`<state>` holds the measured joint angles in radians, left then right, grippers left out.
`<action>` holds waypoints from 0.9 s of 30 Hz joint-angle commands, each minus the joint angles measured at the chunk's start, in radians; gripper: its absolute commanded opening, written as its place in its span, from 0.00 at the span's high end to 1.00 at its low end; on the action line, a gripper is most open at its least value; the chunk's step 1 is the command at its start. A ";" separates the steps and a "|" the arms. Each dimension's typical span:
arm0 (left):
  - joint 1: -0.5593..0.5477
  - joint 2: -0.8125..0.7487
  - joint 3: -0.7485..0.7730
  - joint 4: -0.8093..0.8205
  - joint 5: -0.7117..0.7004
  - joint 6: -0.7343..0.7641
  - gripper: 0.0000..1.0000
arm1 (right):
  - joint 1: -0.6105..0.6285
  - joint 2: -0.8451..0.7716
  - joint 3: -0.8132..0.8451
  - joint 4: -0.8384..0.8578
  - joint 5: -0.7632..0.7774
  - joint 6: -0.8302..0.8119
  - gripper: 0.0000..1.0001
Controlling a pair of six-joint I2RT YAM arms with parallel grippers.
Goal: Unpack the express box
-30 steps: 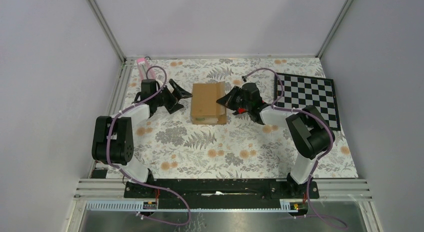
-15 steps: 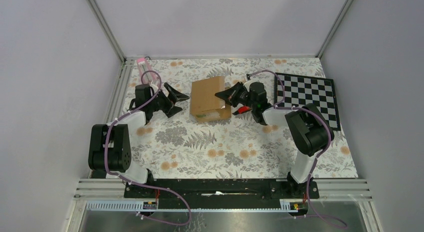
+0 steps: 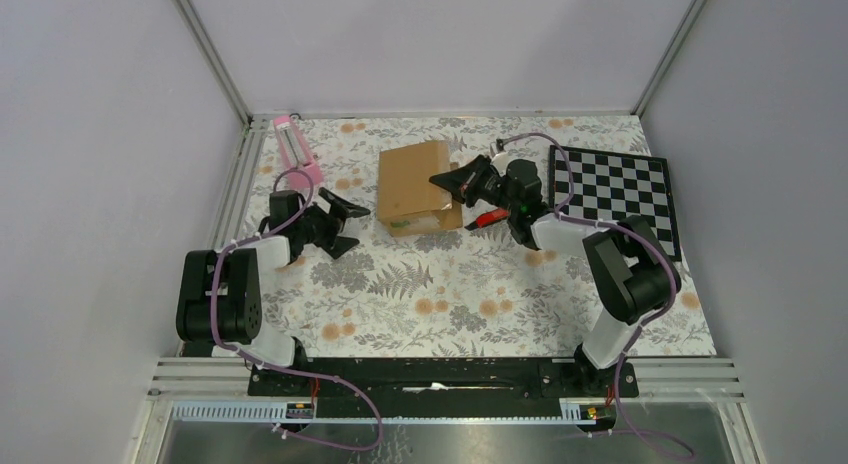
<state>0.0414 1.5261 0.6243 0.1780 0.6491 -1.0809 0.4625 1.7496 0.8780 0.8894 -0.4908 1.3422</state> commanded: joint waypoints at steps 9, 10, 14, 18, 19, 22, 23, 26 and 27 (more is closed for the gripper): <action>-0.141 0.069 -0.029 0.206 -0.058 -0.166 0.01 | 0.038 -0.126 0.085 0.078 -0.008 0.060 1.00; -0.153 0.083 -0.029 0.234 -0.055 -0.186 0.01 | 0.049 -0.125 0.090 0.079 -0.007 0.063 1.00; -0.198 0.127 -0.034 0.345 -0.046 -0.280 0.01 | 0.073 -0.133 0.110 0.071 0.001 0.067 1.00; -0.217 0.166 -0.039 0.470 -0.025 -0.372 0.01 | 0.076 -0.148 0.091 0.066 0.014 0.059 1.00; -0.219 0.170 -0.040 0.500 -0.022 -0.390 0.01 | 0.075 -0.153 0.083 0.064 0.017 0.056 1.00; -0.221 0.177 -0.014 0.531 0.001 -0.418 0.01 | 0.075 -0.155 0.062 0.069 0.020 0.058 1.00; -0.221 0.176 -0.011 0.553 0.005 -0.433 0.01 | 0.076 -0.157 0.056 0.068 0.018 0.057 1.00; -0.221 0.152 -0.007 0.586 0.013 -0.464 0.02 | 0.075 -0.167 0.033 0.049 0.025 0.038 1.00; -0.221 0.143 -0.007 0.593 0.016 -0.473 0.02 | 0.074 -0.171 0.025 0.039 0.029 0.028 1.00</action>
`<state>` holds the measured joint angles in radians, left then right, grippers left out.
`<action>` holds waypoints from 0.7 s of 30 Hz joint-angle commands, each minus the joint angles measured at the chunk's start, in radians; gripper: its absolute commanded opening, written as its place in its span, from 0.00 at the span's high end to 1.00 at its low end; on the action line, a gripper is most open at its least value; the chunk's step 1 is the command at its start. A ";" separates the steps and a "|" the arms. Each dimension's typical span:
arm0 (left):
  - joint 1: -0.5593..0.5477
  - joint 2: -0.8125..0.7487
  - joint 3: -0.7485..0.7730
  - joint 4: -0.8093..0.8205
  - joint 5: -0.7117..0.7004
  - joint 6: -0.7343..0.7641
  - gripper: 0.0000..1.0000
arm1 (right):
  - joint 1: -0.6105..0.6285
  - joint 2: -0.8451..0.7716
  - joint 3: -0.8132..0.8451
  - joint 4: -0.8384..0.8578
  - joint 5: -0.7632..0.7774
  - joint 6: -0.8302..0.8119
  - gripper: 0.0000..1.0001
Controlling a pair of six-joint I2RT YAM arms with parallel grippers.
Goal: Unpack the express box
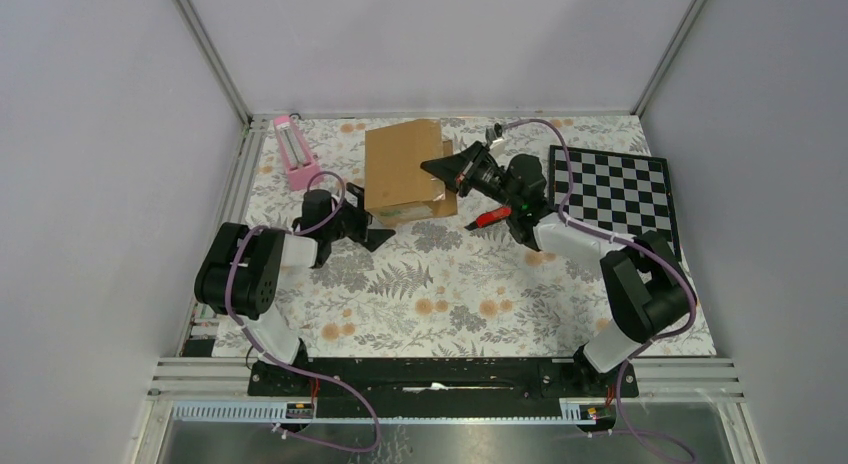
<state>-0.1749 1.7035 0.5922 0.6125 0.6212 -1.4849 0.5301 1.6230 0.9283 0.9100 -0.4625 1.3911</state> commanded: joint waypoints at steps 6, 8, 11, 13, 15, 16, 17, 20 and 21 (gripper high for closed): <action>0.003 -0.090 -0.011 0.225 0.045 -0.126 0.02 | 0.005 -0.052 -0.101 0.036 0.017 -0.033 1.00; 0.005 -0.105 -0.023 0.244 0.042 -0.139 0.02 | 0.005 -0.046 -0.130 0.055 0.020 -0.031 1.00; 0.006 -0.125 -0.034 0.257 0.040 -0.149 0.02 | 0.006 -0.031 -0.161 0.082 0.020 -0.023 1.00; 0.007 -0.138 -0.044 0.272 0.038 -0.162 0.02 | 0.005 -0.021 -0.176 0.095 0.021 -0.020 1.00; 0.009 -0.152 -0.053 0.281 0.035 -0.171 0.02 | 0.005 -0.010 -0.188 0.102 0.022 -0.022 1.00; 0.011 -0.159 -0.054 0.283 0.036 -0.172 0.02 | 0.005 -0.005 -0.193 0.105 0.023 -0.024 1.00; 0.012 -0.163 -0.053 0.283 0.038 -0.172 0.02 | 0.005 0.002 -0.199 0.112 0.023 -0.022 1.00; 0.012 -0.172 -0.048 0.282 0.042 -0.173 0.02 | 0.005 0.028 -0.215 0.145 0.021 -0.009 1.00; 0.012 -0.176 -0.047 0.282 0.042 -0.173 0.02 | 0.005 0.037 -0.218 0.153 0.020 -0.008 1.00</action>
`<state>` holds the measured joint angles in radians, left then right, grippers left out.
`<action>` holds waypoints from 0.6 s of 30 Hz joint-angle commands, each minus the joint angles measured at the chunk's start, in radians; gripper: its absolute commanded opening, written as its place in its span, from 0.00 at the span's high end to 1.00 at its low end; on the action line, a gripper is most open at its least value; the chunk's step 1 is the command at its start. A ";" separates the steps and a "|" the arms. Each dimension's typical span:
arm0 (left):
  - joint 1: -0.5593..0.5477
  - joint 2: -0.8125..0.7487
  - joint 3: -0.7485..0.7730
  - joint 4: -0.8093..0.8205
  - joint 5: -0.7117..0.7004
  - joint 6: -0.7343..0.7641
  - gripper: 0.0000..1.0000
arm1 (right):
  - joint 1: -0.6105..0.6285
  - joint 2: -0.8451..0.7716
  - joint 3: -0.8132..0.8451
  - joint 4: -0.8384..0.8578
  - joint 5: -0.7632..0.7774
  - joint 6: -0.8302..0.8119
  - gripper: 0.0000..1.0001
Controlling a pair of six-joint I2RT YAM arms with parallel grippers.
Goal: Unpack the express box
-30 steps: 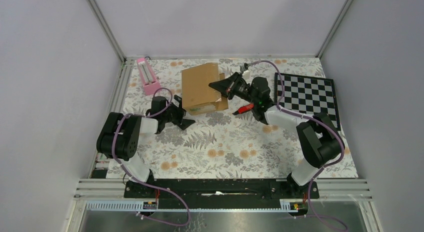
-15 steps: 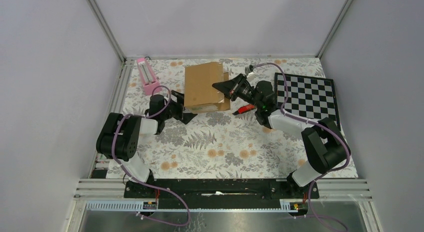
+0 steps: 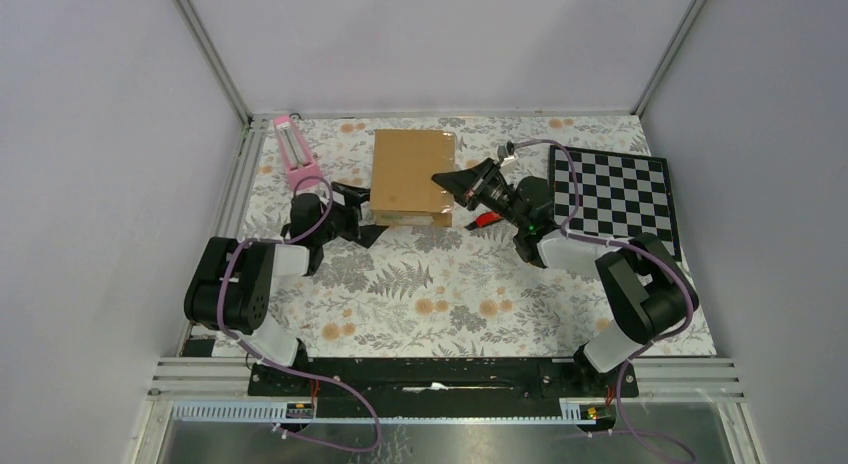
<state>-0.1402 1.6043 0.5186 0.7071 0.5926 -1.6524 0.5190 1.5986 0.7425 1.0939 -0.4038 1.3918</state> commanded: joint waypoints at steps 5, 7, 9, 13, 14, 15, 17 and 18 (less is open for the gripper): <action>-0.021 -0.095 0.037 0.174 0.069 -0.004 0.02 | 0.016 0.106 -0.044 0.004 -0.046 0.004 1.00; -0.021 -0.100 0.042 0.160 0.067 0.005 0.02 | 0.016 0.122 -0.048 0.007 -0.046 0.001 1.00; -0.021 -0.105 0.048 0.140 0.065 0.020 0.02 | 0.016 0.139 -0.052 0.012 -0.046 -0.003 1.00; -0.021 -0.103 0.056 0.086 0.058 0.071 0.02 | 0.016 0.183 -0.067 0.037 -0.046 -0.004 1.00; -0.021 -0.099 0.055 0.077 0.054 0.085 0.02 | 0.016 0.199 -0.071 0.046 -0.047 -0.004 1.00; -0.022 -0.095 0.053 0.073 0.053 0.095 0.02 | 0.016 0.216 -0.074 0.057 -0.047 -0.004 1.00; -0.023 -0.082 0.042 0.079 0.052 0.106 0.02 | 0.016 0.251 -0.078 0.085 -0.052 0.002 1.00; -0.024 -0.076 0.037 0.078 0.052 0.112 0.01 | 0.016 0.269 -0.080 0.100 -0.054 0.007 1.00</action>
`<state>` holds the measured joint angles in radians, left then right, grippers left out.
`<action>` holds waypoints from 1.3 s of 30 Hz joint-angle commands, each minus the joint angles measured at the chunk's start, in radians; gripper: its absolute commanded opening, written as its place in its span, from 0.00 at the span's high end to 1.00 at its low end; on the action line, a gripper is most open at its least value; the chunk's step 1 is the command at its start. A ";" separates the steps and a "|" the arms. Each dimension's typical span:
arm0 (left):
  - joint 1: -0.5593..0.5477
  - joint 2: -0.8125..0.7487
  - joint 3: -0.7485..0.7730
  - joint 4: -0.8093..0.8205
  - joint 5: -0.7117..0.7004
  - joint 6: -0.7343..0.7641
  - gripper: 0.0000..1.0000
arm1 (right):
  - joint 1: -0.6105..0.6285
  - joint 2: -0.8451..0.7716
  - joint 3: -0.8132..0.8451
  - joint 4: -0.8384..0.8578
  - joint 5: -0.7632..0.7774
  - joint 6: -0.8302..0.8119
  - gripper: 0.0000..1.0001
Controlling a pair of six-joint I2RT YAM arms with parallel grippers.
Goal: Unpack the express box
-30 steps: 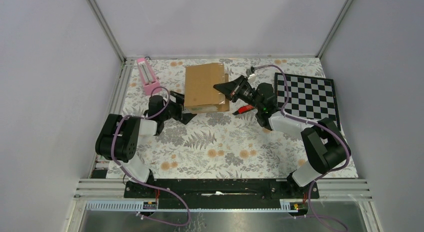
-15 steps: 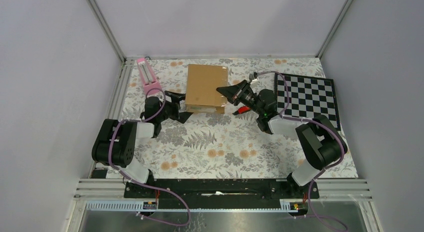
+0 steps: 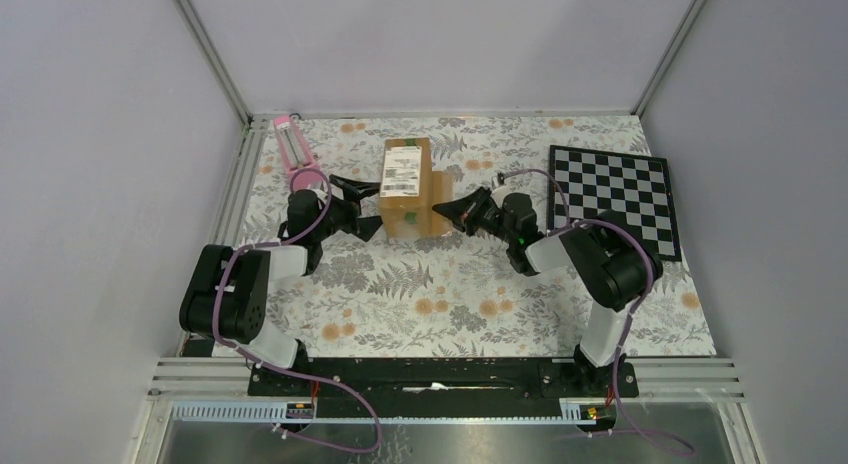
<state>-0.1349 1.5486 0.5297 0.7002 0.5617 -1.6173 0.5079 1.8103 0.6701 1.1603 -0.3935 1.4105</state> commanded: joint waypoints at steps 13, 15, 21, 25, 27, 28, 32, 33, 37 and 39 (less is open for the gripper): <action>-0.029 -0.012 0.024 0.062 0.090 0.117 0.02 | 0.027 0.092 -0.004 0.062 -0.074 -0.002 1.00; -0.029 -0.012 0.025 0.064 0.092 0.119 0.02 | 0.027 0.089 -0.002 0.058 -0.074 -0.005 1.00; -0.029 -0.025 0.039 0.043 0.098 0.133 0.02 | 0.027 0.061 0.014 0.031 -0.077 -0.015 1.00; -0.028 -0.058 0.064 -0.018 0.093 0.169 0.01 | 0.027 0.017 0.020 0.009 -0.071 -0.021 1.00; -0.023 -0.078 0.072 -0.058 0.084 0.194 0.01 | 0.024 -0.014 0.020 0.003 -0.066 -0.017 1.00; -0.020 -0.088 0.074 -0.081 0.079 0.210 0.01 | 0.020 -0.033 0.018 0.005 -0.066 -0.013 1.00; 0.001 -0.123 0.079 -0.175 0.060 0.288 0.01 | -0.024 -0.139 0.008 -0.001 -0.067 0.007 1.00; 0.006 -0.130 0.084 -0.202 0.054 0.310 0.01 | -0.036 -0.174 0.009 -0.015 -0.066 0.005 1.00; 0.012 -0.164 0.115 -0.309 0.021 0.399 0.01 | -0.082 -0.353 0.037 -0.155 -0.042 -0.056 1.00; 0.012 -0.175 0.137 -0.361 0.006 0.438 0.01 | -0.096 -0.444 0.081 -0.293 -0.019 -0.128 1.00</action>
<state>-0.1249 1.4239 0.5964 0.4541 0.5926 -1.3090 0.4408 1.5383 0.6590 1.0138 -0.4309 1.3914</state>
